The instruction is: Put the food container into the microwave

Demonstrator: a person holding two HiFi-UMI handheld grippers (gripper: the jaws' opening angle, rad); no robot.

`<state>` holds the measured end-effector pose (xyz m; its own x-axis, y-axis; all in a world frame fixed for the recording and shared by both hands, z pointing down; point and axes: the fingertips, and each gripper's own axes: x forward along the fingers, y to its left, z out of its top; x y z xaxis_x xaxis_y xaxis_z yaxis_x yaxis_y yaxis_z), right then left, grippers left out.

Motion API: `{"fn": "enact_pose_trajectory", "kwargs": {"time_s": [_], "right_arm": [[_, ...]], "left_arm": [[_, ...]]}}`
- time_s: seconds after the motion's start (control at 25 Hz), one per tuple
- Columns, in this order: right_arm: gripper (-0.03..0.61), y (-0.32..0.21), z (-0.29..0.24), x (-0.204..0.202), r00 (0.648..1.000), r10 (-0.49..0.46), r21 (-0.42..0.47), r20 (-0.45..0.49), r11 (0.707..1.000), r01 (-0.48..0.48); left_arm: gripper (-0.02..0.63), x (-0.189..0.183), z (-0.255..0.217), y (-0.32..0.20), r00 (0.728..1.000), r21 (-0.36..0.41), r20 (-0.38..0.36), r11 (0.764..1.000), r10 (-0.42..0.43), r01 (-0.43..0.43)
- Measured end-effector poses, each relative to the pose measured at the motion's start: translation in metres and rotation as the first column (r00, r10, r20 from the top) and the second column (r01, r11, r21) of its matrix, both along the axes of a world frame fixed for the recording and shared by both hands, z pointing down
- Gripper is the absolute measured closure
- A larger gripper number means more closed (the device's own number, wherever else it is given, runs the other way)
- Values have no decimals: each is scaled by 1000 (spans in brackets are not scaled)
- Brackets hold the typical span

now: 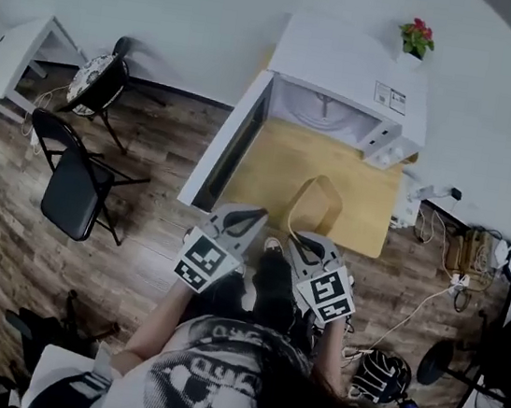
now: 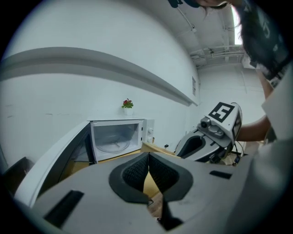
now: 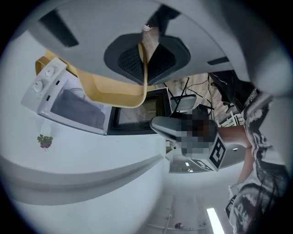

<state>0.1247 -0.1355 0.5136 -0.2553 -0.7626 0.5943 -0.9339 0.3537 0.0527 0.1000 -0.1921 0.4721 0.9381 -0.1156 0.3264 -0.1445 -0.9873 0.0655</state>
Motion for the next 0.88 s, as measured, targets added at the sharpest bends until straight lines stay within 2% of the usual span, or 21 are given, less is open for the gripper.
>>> {"fn": "enact_pose_trajectory", "kwargs": {"time_s": [0.28, 0.48, 0.68, 0.88], "right_arm": [[552, -40, -6, 43, 989, -148, 1, -20, 989, 148], [552, -60, 8, 74, 971, -237, -24, -34, 971, 237], [552, -87, 26, 95, 935, -343, -65, -86, 939, 339], [552, -117, 42, 118, 897, -415, -107, -152, 909, 402]], "left_arm": [[614, 30, -15, -39, 988, 24, -10, 987, -156, 156], [612, 54, -12, -47, 977, 28, 3, 976, -214, 214], [613, 61, -14, -56, 959, 35, 13, 959, -283, 282], [613, 64, -19, -64, 940, 49, 14, 939, -341, 340]]}}
